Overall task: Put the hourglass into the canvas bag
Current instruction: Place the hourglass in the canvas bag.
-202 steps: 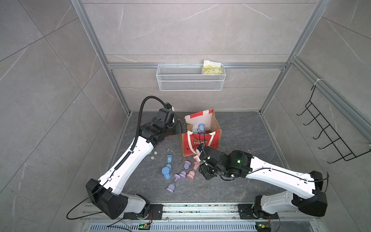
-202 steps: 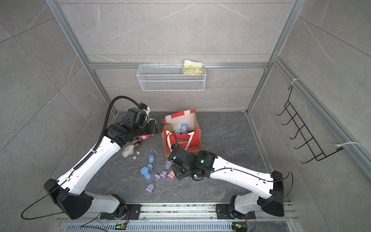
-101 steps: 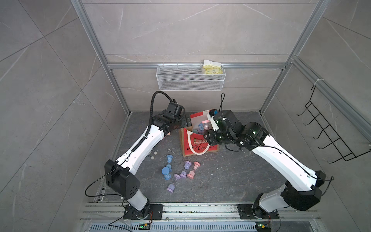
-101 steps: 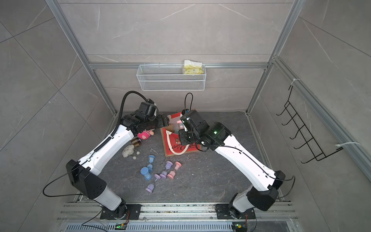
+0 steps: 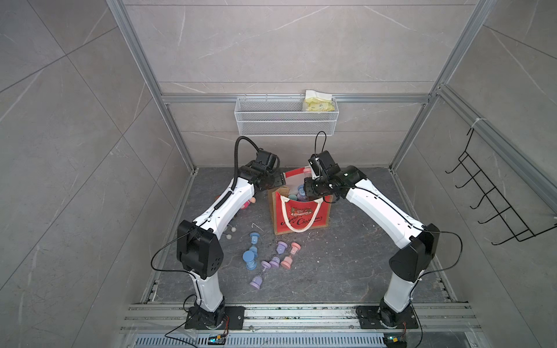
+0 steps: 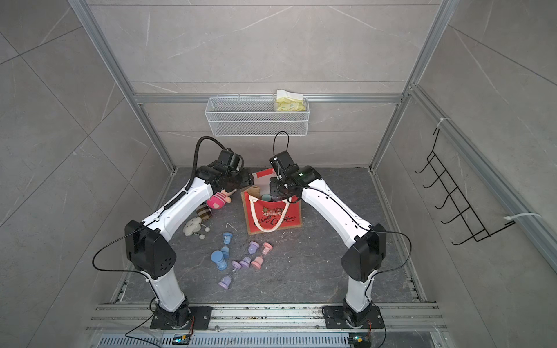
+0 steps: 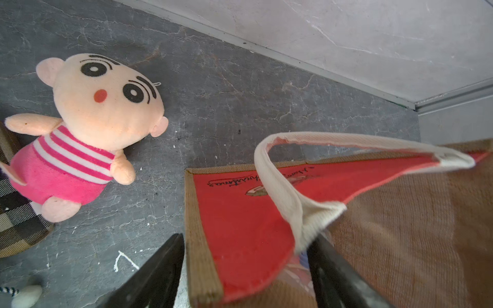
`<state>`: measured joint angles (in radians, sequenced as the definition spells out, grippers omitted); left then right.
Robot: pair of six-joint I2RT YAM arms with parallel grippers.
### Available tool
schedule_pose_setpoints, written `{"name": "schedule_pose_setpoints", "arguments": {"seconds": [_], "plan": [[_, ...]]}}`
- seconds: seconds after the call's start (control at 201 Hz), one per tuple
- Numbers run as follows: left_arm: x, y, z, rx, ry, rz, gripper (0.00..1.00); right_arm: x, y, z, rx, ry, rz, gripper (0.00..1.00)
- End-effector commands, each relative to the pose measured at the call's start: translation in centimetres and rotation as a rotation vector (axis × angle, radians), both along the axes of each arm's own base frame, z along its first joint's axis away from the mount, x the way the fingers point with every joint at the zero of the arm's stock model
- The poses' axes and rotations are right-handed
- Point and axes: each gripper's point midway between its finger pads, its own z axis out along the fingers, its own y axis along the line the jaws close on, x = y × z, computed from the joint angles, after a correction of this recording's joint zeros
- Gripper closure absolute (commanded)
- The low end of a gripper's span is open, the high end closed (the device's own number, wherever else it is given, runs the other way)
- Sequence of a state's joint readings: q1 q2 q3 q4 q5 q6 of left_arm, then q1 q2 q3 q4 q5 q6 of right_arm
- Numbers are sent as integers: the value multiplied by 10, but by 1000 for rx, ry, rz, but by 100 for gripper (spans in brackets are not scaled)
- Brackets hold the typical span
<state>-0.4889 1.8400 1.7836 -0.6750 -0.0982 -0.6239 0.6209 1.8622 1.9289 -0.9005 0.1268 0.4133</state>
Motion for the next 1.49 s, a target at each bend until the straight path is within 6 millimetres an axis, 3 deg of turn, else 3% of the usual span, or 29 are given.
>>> {"name": "schedule_pose_setpoints", "arguments": {"seconds": [0.0, 0.109, 0.274, 0.343, 0.587, 0.672, 0.901, 1.12, 1.289, 1.483], "plan": [[15, -6, 11, -32, -39, -3, 29, 14, 13, 2, 12, -21, 26, 100], [22, -2, 3, -20, -31, 4, 33, 15, 16, -15, -14, 20, 49, 100], [28, 8, -7, 0, -18, 16, 47, 8, 13, -33, -48, 74, 69, 100], [30, 12, -7, 1, -22, 21, 56, 5, 12, -42, -63, 103, 79, 100], [32, -5, -1, -71, -41, -52, 93, -2, 8, -80, -126, 200, 81, 100], [32, -10, 3, -97, -47, -69, 100, 0, 7, -89, -146, 220, 74, 100], [25, -14, 5, -126, -31, -90, 100, 7, 7, -112, -195, 257, 59, 100], [22, -13, 7, -128, -28, -90, 100, 12, 6, -129, -227, 283, 43, 88], [20, -12, 11, -134, -33, -91, 100, 13, 6, -118, -218, 260, 37, 72], [19, -14, 14, -151, -33, -95, 100, 15, 5, -91, -197, 214, 31, 56]]}}
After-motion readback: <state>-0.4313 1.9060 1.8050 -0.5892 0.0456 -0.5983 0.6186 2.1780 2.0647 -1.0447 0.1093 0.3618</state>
